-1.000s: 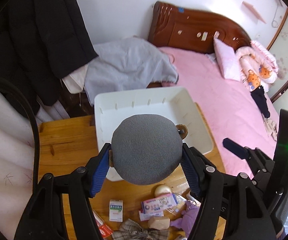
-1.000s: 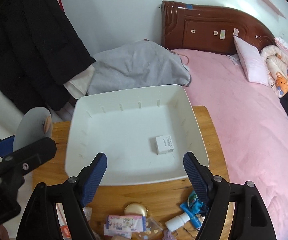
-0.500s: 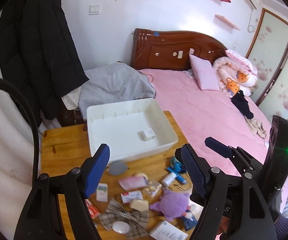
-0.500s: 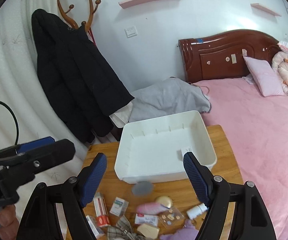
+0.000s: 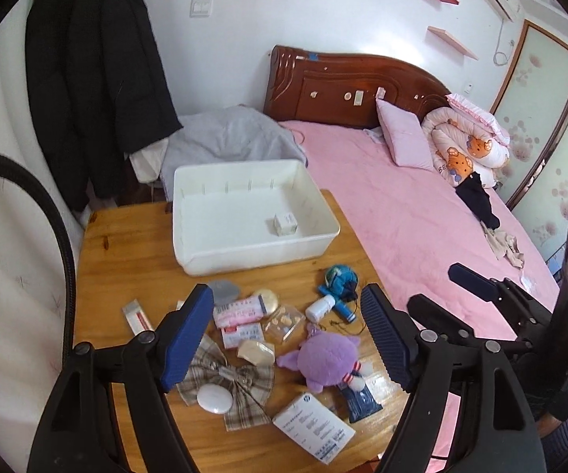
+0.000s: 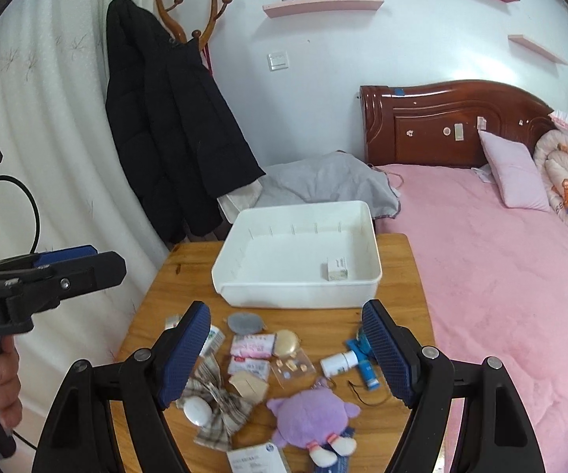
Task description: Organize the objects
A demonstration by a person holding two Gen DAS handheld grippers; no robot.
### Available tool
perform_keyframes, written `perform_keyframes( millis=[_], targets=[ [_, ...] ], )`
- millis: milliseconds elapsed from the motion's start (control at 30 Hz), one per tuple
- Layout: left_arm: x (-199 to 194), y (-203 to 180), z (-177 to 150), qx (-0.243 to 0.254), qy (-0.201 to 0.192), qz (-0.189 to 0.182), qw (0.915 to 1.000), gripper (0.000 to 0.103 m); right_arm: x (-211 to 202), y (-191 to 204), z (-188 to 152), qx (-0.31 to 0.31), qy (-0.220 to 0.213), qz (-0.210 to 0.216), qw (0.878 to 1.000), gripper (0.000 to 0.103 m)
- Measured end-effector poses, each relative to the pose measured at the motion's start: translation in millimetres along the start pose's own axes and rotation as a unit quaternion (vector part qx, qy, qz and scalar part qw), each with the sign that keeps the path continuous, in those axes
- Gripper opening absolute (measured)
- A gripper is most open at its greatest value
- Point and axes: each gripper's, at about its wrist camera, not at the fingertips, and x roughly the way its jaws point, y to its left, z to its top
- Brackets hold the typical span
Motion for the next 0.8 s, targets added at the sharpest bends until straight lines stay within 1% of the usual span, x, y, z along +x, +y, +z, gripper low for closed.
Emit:
perform_keyframes(
  millis=[133, 200, 267, 333, 433, 500, 600, 733, 800],
  targets=[
    [9, 8, -28, -0.014, 0.013, 0.015, 0.9997, 0.080, -2, -1, -28, -0.018, 0.016, 0.005, 1.000, 0.080],
    [12, 12, -41, -0.017, 0.015, 0.022, 0.9995, 0.080, 0, 2, -42, -0.028, 0.025, 0.000, 0.999, 0.080],
    [17, 18, -54, -0.021, 0.023, 0.033, 0.9990, 0.080, 4, 7, -62, -0.046, 0.037, 0.001, 0.998, 0.080],
    [23, 27, -68, -0.031, 0.037, 0.043, 0.9979, 0.080, 10, 16, -82, -0.068, 0.057, 0.002, 0.996, 0.080],
    [33, 41, -86, -0.051, 0.057, 0.051, 0.9957, 0.080, 16, 30, -112, -0.102, 0.074, -0.002, 0.992, 0.080],
    [40, 54, -99, -0.068, 0.076, 0.054, 0.9933, 0.080, 25, 40, -129, -0.118, 0.091, -0.002, 0.989, 0.080],
    [47, 77, -116, -0.099, 0.094, 0.062, 0.9887, 0.080, 42, 52, -156, -0.135, 0.126, -0.004, 0.983, 0.080],
    [56, 110, -131, -0.141, 0.108, 0.078, 0.9810, 0.080, 62, 61, -186, -0.149, 0.161, 0.000, 0.976, 0.080],
    [64, 127, -139, -0.161, 0.122, 0.089, 0.9754, 0.080, 70, 63, -196, -0.156, 0.172, -0.005, 0.973, 0.080]
  ],
)
